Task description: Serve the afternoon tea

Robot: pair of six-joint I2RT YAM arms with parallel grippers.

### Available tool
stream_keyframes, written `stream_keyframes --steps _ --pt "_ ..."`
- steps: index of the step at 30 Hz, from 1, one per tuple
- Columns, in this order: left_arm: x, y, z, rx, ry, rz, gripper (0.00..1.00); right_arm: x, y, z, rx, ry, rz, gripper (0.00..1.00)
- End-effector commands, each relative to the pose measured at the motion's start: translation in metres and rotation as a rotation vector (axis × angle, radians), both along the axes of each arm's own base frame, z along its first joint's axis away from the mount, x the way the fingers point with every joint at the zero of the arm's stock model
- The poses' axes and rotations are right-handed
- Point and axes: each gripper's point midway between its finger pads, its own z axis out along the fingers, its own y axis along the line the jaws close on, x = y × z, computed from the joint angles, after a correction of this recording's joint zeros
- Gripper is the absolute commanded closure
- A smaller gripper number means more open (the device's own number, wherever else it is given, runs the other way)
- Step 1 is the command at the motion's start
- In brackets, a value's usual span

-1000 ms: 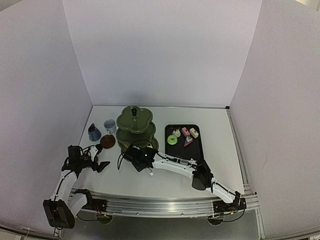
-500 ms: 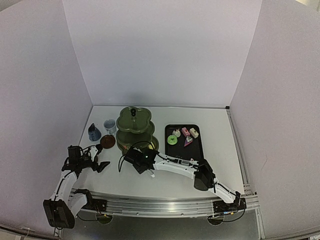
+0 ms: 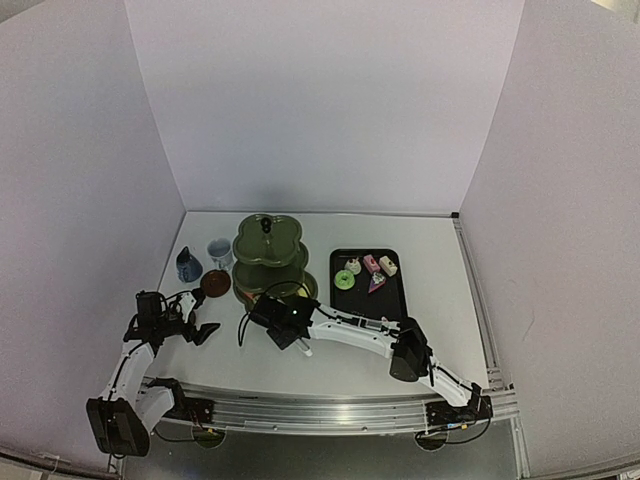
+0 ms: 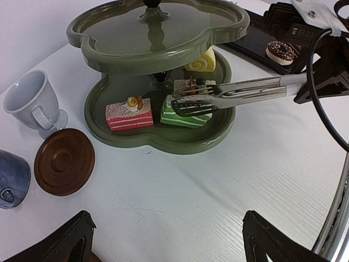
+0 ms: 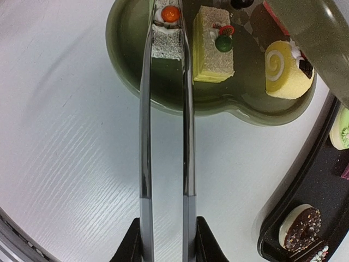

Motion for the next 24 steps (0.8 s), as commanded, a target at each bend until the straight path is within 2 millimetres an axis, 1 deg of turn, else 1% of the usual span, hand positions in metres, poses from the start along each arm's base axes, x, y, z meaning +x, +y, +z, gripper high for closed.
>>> stream_keyframes --steps 1,4,6,8,12,14,18,24 --pt "0.003 0.001 0.001 -0.003 -0.015 0.007 0.05 -0.013 0.006 0.019 0.029 0.033 0.047 0.99" --pt "0.003 0.001 0.001 -0.001 -0.016 0.008 0.05 -0.014 0.009 0.017 0.028 0.039 0.056 0.97" --pt "0.003 0.001 0.001 0.001 -0.016 0.009 0.05 -0.015 0.006 0.015 0.018 0.043 0.063 0.95" --pt "0.003 0.001 0.001 0.000 -0.016 0.008 0.05 -0.015 0.003 0.016 0.007 0.039 0.066 0.89" --pt "0.003 0.001 0.001 -0.004 -0.012 0.007 0.05 -0.013 0.001 0.018 0.001 0.025 0.067 0.71" --pt "0.003 0.001 0.000 -0.005 -0.012 0.008 0.05 -0.011 0.002 0.022 0.008 0.013 0.064 0.67" --pt "0.002 0.001 0.001 -0.005 -0.012 0.007 0.05 -0.006 0.004 0.031 0.024 -0.015 0.056 0.64" --pt "0.002 0.001 0.001 -0.006 -0.011 0.008 0.05 -0.005 0.005 0.050 0.062 -0.035 0.045 0.63"
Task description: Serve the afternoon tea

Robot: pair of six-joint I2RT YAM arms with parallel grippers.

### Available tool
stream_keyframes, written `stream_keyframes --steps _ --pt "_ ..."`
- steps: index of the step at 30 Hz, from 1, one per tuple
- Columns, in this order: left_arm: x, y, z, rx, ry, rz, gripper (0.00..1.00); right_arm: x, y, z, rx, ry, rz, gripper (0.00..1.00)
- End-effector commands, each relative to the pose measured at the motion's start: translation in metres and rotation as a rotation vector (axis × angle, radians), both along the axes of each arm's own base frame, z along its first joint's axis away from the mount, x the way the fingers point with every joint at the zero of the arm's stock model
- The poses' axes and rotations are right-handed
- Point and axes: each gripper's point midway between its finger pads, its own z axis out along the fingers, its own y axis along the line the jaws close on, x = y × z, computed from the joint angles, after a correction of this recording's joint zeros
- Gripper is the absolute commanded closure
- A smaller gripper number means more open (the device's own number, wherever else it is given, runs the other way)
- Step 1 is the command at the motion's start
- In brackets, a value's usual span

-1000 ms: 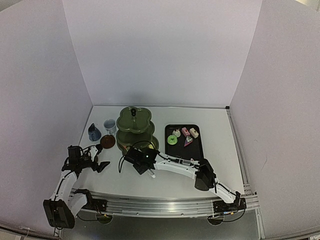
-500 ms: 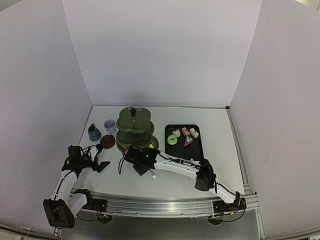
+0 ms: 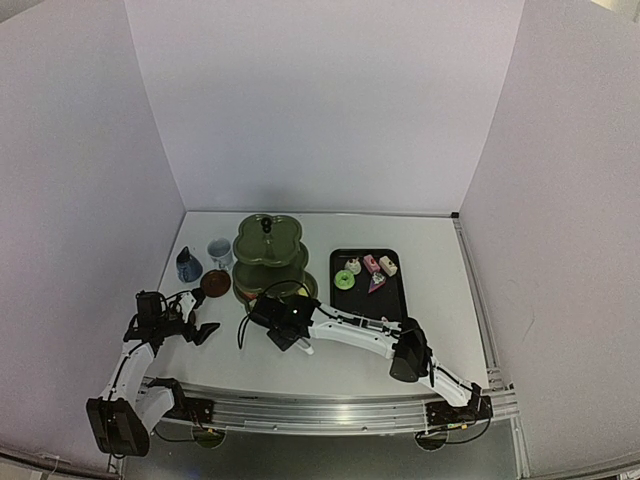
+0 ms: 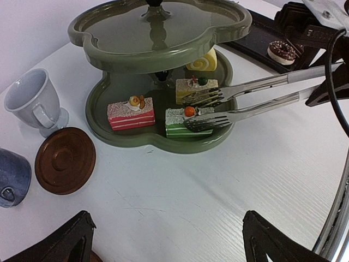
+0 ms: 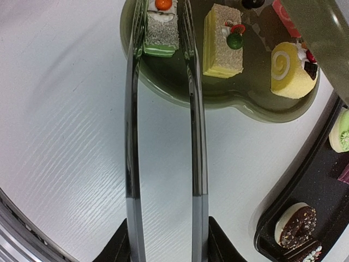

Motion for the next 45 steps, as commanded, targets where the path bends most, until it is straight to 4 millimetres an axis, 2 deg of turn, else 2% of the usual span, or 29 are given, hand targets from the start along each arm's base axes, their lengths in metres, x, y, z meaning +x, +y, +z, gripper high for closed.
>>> stream_keyframes --steps 1,5,14,18,24,26,27,29,34,37,40,41,45 --pt "0.001 0.000 0.002 -0.009 -0.015 0.001 0.05 0.003 0.007 0.048 0.094 -0.057 -0.010 0.63" --pt "0.001 -0.001 0.002 -0.010 -0.014 -0.001 0.05 -0.001 0.004 0.062 0.124 -0.045 -0.015 0.63" --pt "0.001 -0.002 0.002 -0.007 -0.025 -0.018 0.05 -0.016 -0.013 0.073 0.135 0.011 -0.017 0.64" --pt "0.004 -0.006 0.019 0.004 -0.103 -0.069 0.05 -0.021 -0.018 0.080 0.145 0.028 -0.018 0.64" --pt "0.030 -0.007 0.066 0.167 -0.430 -0.187 0.05 -0.030 -0.032 0.081 0.138 0.062 -0.025 0.64" --pt "0.045 -0.005 0.086 0.192 -0.510 -0.183 0.05 -0.034 -0.037 0.078 0.129 0.080 -0.026 0.65" --pt "0.054 -0.004 0.097 0.170 -0.512 -0.160 0.04 -0.036 -0.039 0.079 0.131 0.088 -0.026 0.65" --pt "0.068 -0.006 0.135 0.095 -0.512 -0.139 0.04 -0.042 -0.041 0.080 0.140 0.115 -0.019 0.65" --pt "0.069 -0.027 0.212 -0.159 -0.464 -0.215 0.02 -0.049 -0.055 0.080 0.124 0.135 -0.023 0.65" --pt "0.075 -0.041 0.250 -0.264 -0.415 -0.282 0.02 -0.050 -0.059 0.082 0.124 0.138 -0.022 0.66" --pt "0.087 -0.062 0.276 -0.269 -0.394 -0.323 0.00 -0.051 -0.061 0.085 0.131 0.141 -0.016 0.66" --pt "0.090 -0.075 0.281 -0.266 -0.383 -0.346 0.00 -0.051 -0.062 0.086 0.131 0.139 -0.015 0.66" --pt "0.113 -0.106 0.276 -0.247 -0.255 -0.368 0.01 -0.049 -0.066 0.086 0.125 0.131 -0.019 0.66"
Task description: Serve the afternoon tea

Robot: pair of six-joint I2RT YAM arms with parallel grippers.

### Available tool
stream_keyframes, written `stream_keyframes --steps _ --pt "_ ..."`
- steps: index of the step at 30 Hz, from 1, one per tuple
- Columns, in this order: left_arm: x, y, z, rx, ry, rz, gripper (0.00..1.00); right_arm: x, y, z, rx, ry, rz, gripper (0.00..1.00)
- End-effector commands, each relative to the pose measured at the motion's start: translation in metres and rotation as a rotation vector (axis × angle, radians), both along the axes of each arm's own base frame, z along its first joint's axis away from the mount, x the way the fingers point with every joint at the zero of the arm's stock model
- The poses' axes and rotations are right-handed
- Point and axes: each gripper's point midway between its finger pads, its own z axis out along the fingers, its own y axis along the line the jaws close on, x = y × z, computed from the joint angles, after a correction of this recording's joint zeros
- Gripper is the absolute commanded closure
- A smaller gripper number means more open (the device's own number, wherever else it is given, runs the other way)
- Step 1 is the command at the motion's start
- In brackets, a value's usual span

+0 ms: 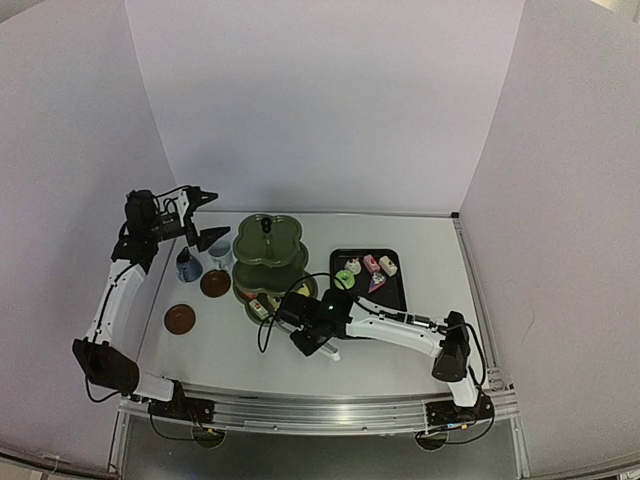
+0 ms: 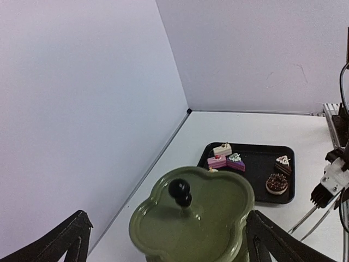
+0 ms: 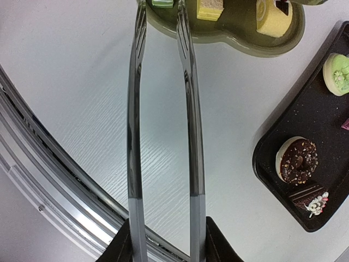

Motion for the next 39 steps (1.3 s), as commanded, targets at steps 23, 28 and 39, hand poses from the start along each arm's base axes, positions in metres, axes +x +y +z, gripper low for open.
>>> stream_keyframes --steps 23,28,39 --pt "0.063 -0.105 -0.076 0.250 0.365 -0.117 0.22 0.005 -0.020 0.028 0.061 -0.034 -0.046 0.68" --pt "0.065 -0.107 -0.085 0.272 0.374 -0.112 0.34 0.006 -0.021 0.028 0.062 -0.036 -0.046 0.68" --pt "0.076 -0.106 -0.096 0.285 0.371 -0.072 0.50 0.007 -0.022 0.030 0.070 -0.042 -0.052 0.70"
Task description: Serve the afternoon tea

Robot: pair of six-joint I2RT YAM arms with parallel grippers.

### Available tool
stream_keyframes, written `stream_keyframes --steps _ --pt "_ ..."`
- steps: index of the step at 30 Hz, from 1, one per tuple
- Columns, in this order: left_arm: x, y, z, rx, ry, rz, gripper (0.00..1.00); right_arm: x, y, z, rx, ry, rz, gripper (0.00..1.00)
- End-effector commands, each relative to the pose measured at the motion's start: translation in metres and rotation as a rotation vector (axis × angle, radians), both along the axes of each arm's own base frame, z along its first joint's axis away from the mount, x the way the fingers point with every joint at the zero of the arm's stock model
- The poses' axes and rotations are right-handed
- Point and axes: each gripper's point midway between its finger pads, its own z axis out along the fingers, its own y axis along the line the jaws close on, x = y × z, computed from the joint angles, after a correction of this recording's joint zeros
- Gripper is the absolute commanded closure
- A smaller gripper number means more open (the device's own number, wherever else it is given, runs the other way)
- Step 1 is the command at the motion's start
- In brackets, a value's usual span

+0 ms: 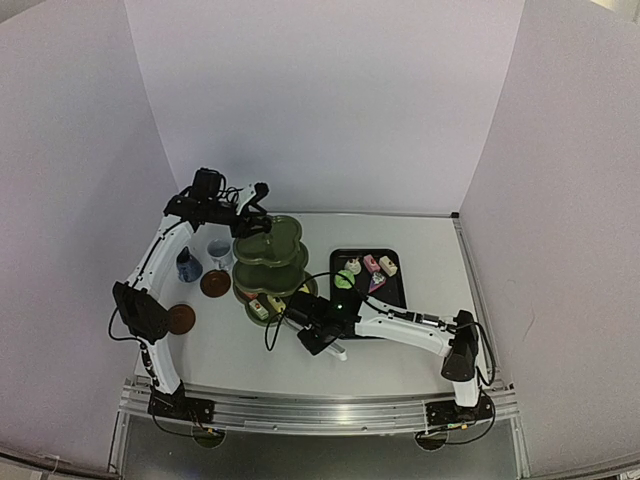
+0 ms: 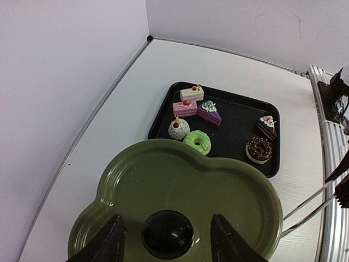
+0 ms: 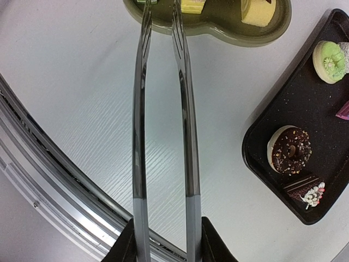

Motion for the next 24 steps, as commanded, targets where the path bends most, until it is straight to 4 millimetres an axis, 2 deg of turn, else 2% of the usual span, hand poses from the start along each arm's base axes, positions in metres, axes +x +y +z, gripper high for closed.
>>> stream_keyframes --steps 1,5,14,22,24 --pt "0.009 -0.002 -0.008 0.011 -0.002 0.018 0.51 0.005 -0.003 0.027 0.066 -0.039 -0.021 0.70" --pt "0.011 -0.001 -0.012 0.016 0.002 0.029 0.55 0.005 -0.003 0.027 0.068 -0.040 -0.022 0.71" --pt "0.008 0.001 -0.008 -0.008 -0.001 0.059 0.73 0.005 -0.004 0.028 0.072 -0.041 -0.028 0.71" --pt "0.002 0.005 -0.009 -0.018 -0.006 0.080 0.98 0.005 -0.003 0.029 0.075 -0.044 -0.026 0.71" --pt "0.002 0.007 -0.009 -0.022 -0.013 0.100 1.00 0.006 -0.002 0.029 0.076 -0.044 -0.027 0.71"
